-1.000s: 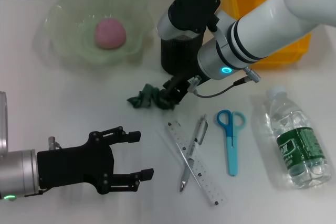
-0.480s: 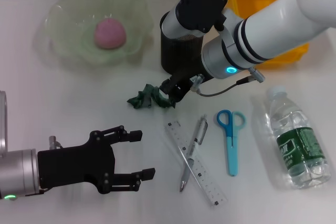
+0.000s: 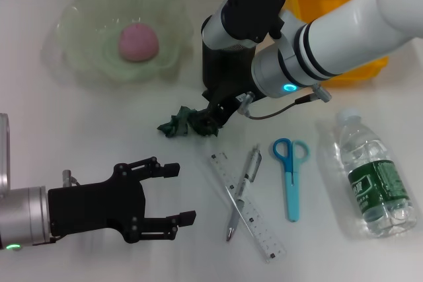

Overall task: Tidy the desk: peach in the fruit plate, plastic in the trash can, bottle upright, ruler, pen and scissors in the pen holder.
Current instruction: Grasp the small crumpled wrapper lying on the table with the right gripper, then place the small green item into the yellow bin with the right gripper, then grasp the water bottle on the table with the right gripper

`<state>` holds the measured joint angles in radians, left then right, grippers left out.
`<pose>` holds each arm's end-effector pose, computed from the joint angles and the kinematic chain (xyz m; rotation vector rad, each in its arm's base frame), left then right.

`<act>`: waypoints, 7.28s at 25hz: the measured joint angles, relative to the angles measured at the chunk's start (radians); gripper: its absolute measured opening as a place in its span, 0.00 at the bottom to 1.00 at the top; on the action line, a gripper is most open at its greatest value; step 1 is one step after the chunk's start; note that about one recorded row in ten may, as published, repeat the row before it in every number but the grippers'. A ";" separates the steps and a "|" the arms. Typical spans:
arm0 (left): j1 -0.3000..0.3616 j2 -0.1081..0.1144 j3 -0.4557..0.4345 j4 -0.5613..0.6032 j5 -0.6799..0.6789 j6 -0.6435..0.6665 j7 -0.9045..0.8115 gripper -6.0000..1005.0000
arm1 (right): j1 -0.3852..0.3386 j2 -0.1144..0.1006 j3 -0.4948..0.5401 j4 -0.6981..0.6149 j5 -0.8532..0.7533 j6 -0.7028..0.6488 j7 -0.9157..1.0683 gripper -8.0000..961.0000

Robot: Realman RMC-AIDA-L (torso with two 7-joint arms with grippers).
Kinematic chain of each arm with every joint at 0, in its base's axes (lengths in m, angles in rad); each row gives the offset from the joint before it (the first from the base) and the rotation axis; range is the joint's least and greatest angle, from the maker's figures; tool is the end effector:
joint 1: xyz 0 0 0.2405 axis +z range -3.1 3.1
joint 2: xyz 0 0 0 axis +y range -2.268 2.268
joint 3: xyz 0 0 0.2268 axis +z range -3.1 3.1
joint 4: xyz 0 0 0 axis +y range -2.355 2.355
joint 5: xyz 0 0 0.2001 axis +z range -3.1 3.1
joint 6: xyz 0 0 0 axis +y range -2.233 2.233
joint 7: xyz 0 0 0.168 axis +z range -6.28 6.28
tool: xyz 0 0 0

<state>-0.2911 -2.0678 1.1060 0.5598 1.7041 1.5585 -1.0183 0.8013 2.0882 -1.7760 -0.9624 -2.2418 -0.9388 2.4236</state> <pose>-0.2512 0.2357 -0.0510 -2.8494 -0.3961 -0.7511 0.1095 0.3598 -0.1158 -2.7783 0.5028 -0.1845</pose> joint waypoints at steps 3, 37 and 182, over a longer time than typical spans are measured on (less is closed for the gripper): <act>0.000 0.000 0.000 0.000 0.000 0.000 0.002 0.86 | 0.001 0.002 -0.001 -0.002 0.003 0.010 -0.001 0.47; 0.000 -0.002 0.000 -0.006 -0.002 0.007 0.018 0.86 | 0.042 0.004 -0.196 0.121 0.148 0.231 -0.014 0.17; -0.055 0.002 -0.006 -0.067 -0.161 0.064 0.109 0.86 | -0.272 0.006 0.414 -0.464 -0.474 -0.858 0.538 0.86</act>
<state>-0.3458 -2.0662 1.0999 0.4924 1.5431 1.6229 -0.9088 0.5298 2.0939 -1.3616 -1.4266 -2.7155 -1.7970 2.9616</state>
